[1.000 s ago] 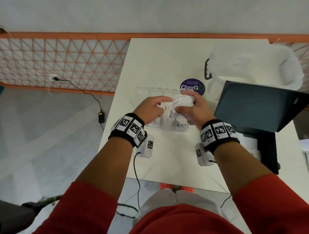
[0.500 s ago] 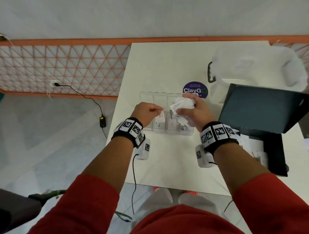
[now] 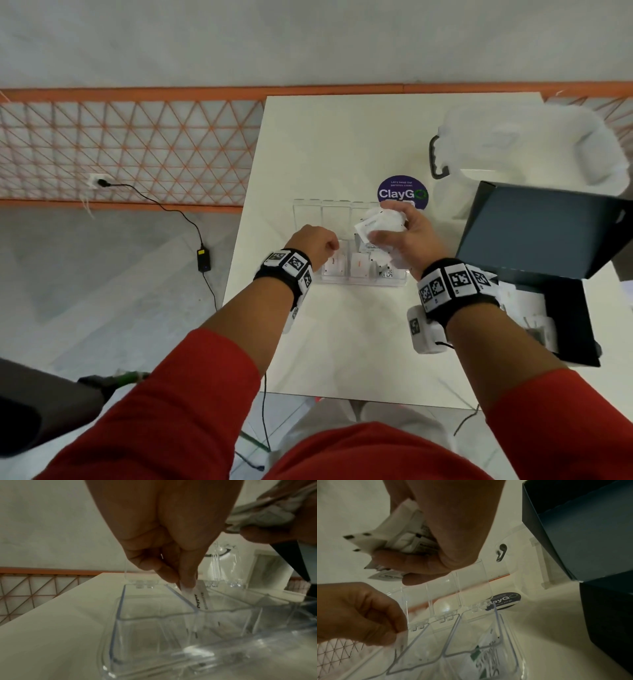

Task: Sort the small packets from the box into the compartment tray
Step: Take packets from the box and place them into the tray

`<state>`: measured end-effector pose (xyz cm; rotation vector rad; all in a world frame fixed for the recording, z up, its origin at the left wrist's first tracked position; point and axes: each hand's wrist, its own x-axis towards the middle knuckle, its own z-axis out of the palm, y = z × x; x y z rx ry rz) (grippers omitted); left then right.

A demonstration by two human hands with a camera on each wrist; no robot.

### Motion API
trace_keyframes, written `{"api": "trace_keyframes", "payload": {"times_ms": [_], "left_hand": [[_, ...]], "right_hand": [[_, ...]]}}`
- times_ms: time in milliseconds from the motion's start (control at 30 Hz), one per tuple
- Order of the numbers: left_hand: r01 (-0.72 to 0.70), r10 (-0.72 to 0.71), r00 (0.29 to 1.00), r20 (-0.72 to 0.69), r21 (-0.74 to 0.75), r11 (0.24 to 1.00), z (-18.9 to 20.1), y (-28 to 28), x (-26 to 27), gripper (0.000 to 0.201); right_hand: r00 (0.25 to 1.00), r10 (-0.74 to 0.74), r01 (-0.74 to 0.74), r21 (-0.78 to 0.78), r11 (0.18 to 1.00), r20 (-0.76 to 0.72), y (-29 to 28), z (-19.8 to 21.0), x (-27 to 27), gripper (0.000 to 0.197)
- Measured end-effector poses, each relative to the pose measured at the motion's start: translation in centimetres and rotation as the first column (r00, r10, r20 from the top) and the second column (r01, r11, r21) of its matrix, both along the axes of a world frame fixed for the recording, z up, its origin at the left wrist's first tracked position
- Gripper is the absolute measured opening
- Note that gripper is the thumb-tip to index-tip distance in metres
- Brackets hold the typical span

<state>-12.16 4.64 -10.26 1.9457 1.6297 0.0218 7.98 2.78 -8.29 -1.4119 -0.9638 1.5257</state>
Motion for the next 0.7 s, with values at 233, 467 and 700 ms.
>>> {"api": "trace_keyframes", "payload": {"times_ms": [233,467,700], "left_hand": [[0.093,-0.096,0.984,-0.149,-0.025,0.995,-1.4,-0.7,1.2,0.032],[-0.152,0.090,0.955,0.282,0.209,0.966,1.0,-0.6,0.2,0.012],[-0.254,0.253,0.757,0.603,-0.086,0.963,4.2,-1.1,1.3,0.026]], "right_hand": [[0.999,0.036,-0.036,-0.003,0.999,0.007,0.0,0.1,0.5,0.049],[0.998,0.056,-0.056,-0.001,0.998,-0.018,0.2,0.1,0.2,0.049],[0.986,0.101,-0.101,0.006,0.995,-0.136,0.1,0.4,-0.7,0.049]]}}
